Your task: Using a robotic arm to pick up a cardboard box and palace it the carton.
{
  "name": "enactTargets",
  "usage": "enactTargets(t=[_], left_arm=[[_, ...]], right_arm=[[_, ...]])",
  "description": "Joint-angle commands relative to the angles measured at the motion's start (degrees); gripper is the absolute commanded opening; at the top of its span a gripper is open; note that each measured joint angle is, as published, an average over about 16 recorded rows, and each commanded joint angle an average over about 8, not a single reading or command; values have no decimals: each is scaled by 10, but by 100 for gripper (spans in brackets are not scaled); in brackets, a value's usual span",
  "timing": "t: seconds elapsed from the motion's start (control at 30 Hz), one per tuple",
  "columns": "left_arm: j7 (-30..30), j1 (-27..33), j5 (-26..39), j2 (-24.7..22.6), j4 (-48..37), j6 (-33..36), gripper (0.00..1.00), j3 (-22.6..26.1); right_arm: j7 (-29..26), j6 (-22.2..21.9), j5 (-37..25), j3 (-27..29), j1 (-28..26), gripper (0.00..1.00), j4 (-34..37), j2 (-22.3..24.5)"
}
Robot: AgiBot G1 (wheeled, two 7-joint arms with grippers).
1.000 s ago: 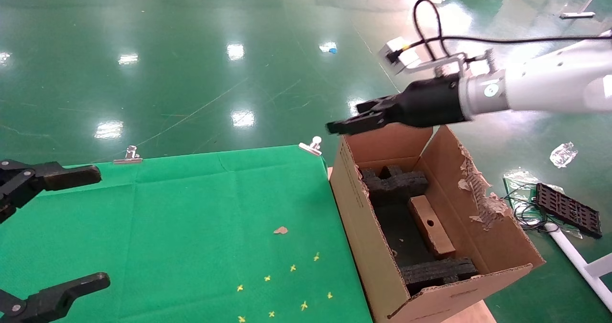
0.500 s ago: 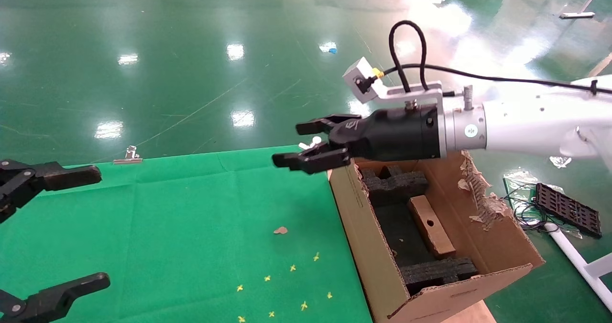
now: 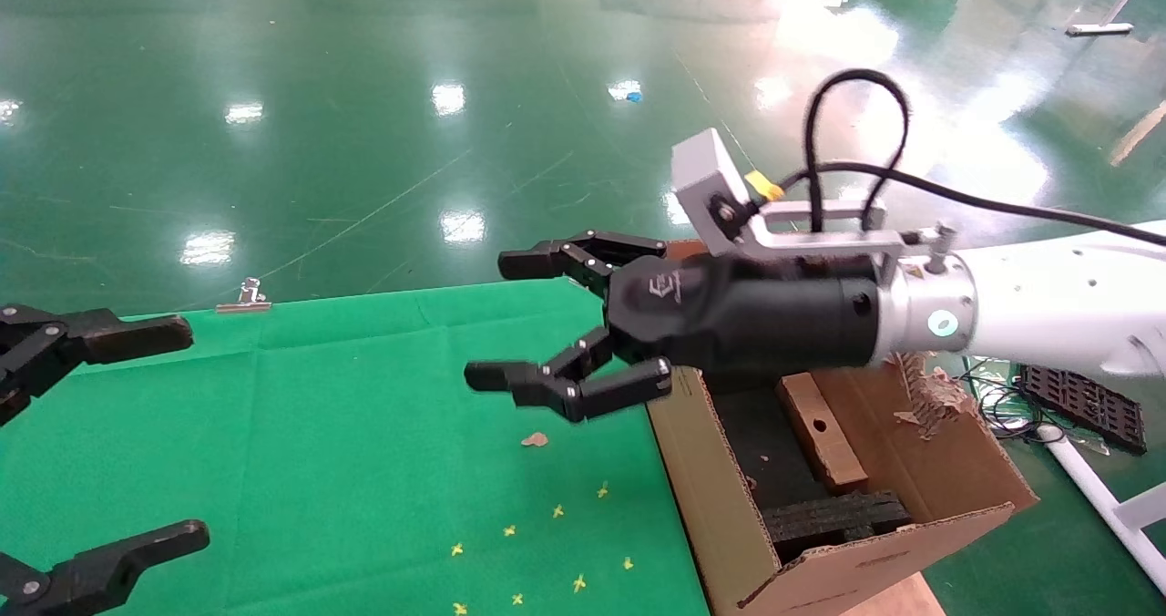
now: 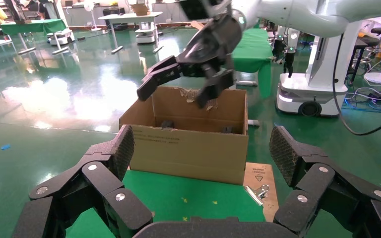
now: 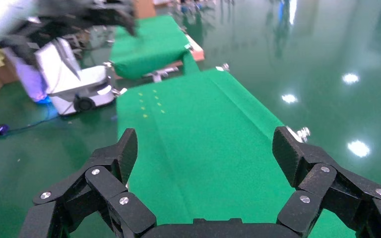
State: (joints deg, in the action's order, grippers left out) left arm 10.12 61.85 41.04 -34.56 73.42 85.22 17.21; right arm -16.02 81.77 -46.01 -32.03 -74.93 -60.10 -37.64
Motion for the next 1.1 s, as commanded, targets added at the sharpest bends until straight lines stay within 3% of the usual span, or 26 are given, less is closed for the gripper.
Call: enactTargets(t=[0.03, 0.5, 1.1], left_arm=[[0, 0, 0, 0, 0, 0, 100, 0], [0, 0, 0, 0, 0, 0, 100, 0], [0, 0, 0, 0, 0, 0, 100, 0]], right_arm=[[8, 6, 7, 26, 21, 100, -22, 4], [56, 43, 46, 175, 146, 100, -146, 28], [54, 41, 44, 166, 139, 100, -139, 27]])
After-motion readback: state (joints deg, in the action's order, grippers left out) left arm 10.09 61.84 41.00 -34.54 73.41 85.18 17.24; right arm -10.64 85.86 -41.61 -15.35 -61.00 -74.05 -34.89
